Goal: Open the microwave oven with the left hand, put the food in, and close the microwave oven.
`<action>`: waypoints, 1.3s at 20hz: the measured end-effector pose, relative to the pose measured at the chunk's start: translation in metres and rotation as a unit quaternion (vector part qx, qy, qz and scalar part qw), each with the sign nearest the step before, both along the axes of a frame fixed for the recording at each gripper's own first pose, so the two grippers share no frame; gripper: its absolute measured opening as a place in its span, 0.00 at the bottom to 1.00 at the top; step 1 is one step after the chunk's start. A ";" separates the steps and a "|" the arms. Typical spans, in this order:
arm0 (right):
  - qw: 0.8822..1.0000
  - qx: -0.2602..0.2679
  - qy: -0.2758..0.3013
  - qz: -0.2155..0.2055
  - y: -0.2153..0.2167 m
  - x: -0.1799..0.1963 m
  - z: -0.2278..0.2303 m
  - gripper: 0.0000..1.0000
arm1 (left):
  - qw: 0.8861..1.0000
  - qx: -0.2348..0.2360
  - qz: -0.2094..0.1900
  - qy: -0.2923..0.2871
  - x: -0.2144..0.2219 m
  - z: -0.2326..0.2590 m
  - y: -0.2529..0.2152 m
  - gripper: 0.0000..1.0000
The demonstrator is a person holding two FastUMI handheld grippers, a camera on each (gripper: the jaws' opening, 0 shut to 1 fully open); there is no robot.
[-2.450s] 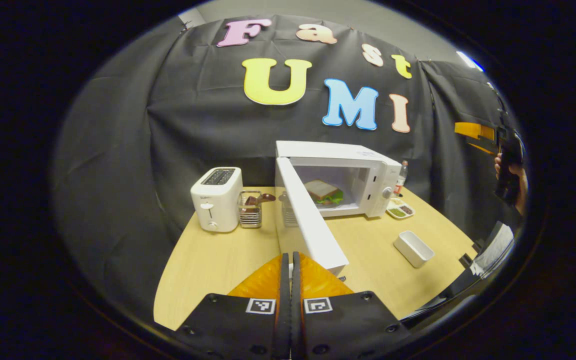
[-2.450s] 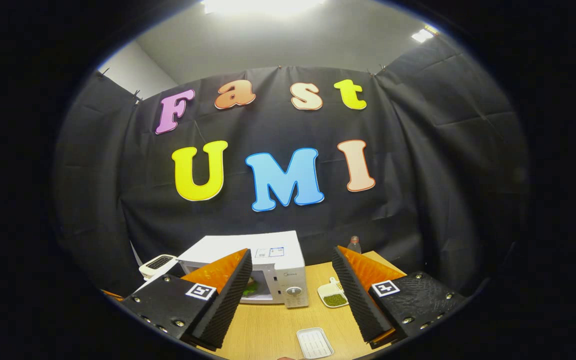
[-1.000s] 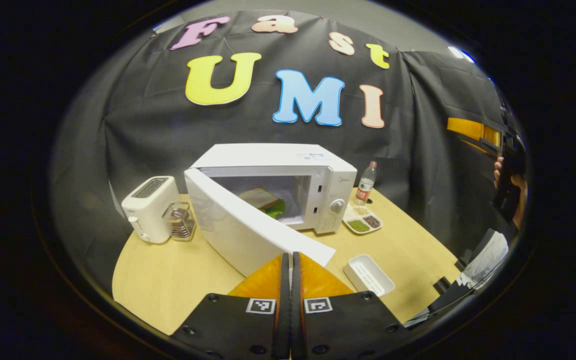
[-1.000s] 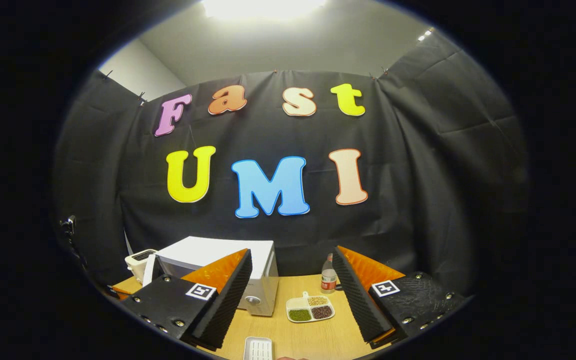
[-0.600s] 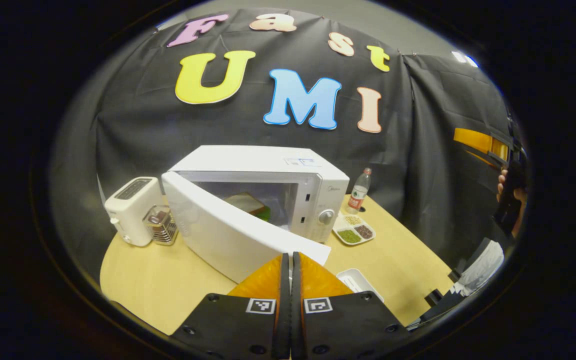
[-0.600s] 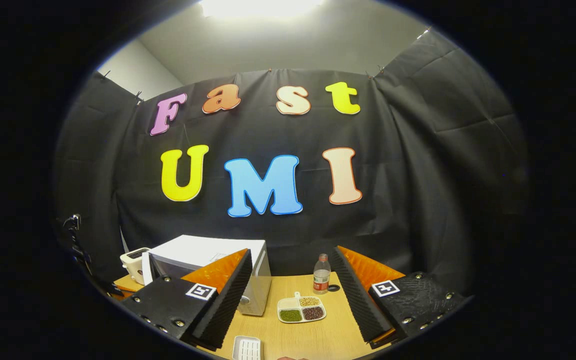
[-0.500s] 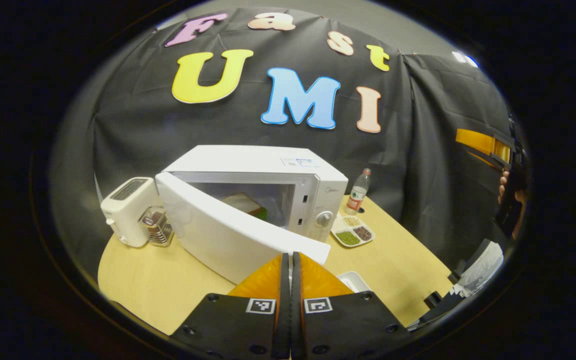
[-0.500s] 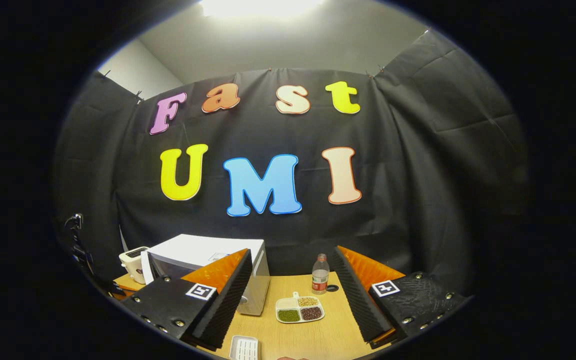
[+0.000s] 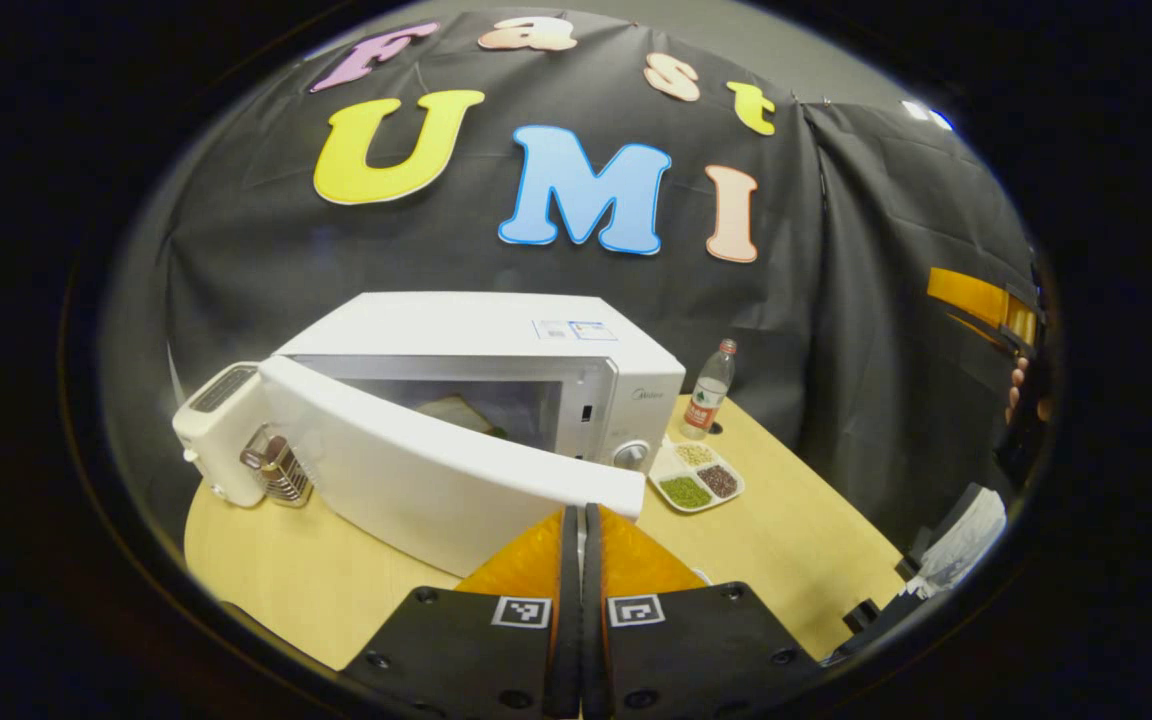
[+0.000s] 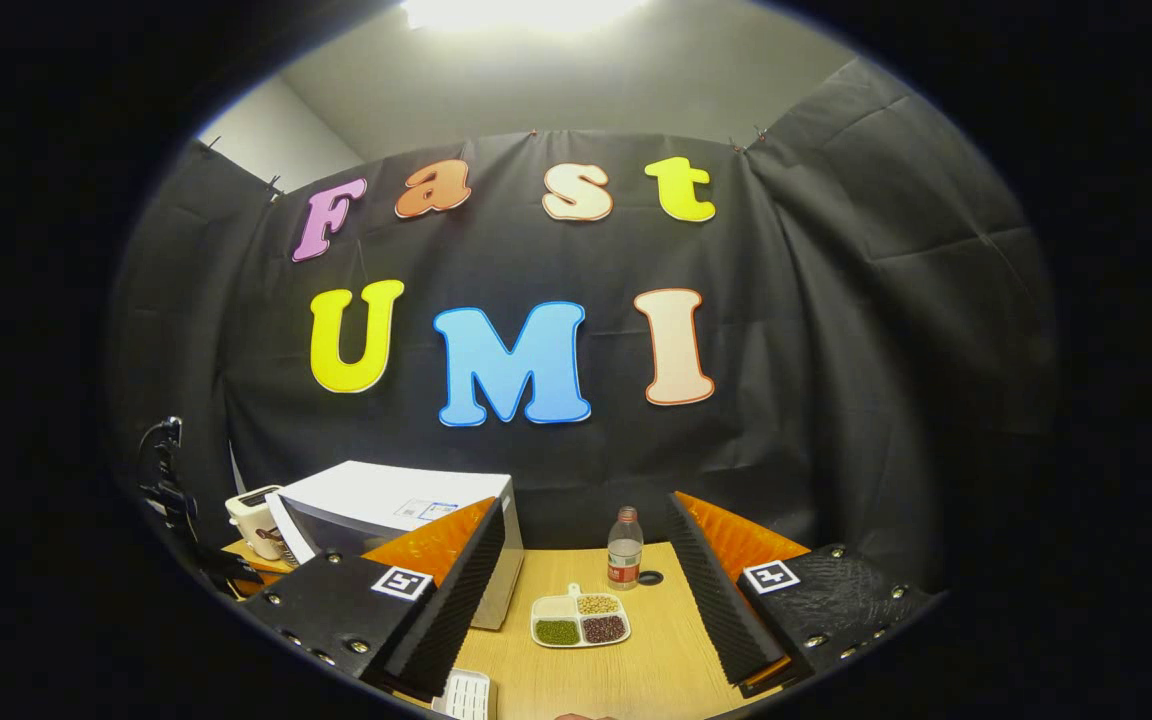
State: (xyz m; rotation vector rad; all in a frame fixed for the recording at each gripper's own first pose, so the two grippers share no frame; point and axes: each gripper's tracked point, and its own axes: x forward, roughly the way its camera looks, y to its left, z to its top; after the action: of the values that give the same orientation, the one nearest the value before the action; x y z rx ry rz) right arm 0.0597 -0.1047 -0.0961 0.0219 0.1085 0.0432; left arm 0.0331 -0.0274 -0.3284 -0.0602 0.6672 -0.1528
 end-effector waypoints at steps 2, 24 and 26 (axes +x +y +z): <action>1.000 0.004 0.001 -0.004 -0.007 0.003 -0.001 0.97 | 1.000 -0.001 0.001 0.001 0.007 -0.002 -0.003 0.07; 1.000 0.005 0.020 -0.018 -0.046 0.028 -0.021 0.97 | 0.999 -0.020 0.029 0.000 0.084 -0.024 -0.020 0.07; 1.000 0.006 0.022 -0.021 -0.048 0.030 -0.022 0.97 | 0.999 -0.026 0.032 -0.001 0.093 -0.027 -0.021 0.07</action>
State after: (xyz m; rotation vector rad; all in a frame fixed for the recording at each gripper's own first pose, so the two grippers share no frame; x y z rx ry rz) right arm 0.0894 -0.1525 -0.1179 0.0380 0.1519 0.0015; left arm 0.1266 -0.0483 -0.3550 -0.1313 0.6592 -0.1077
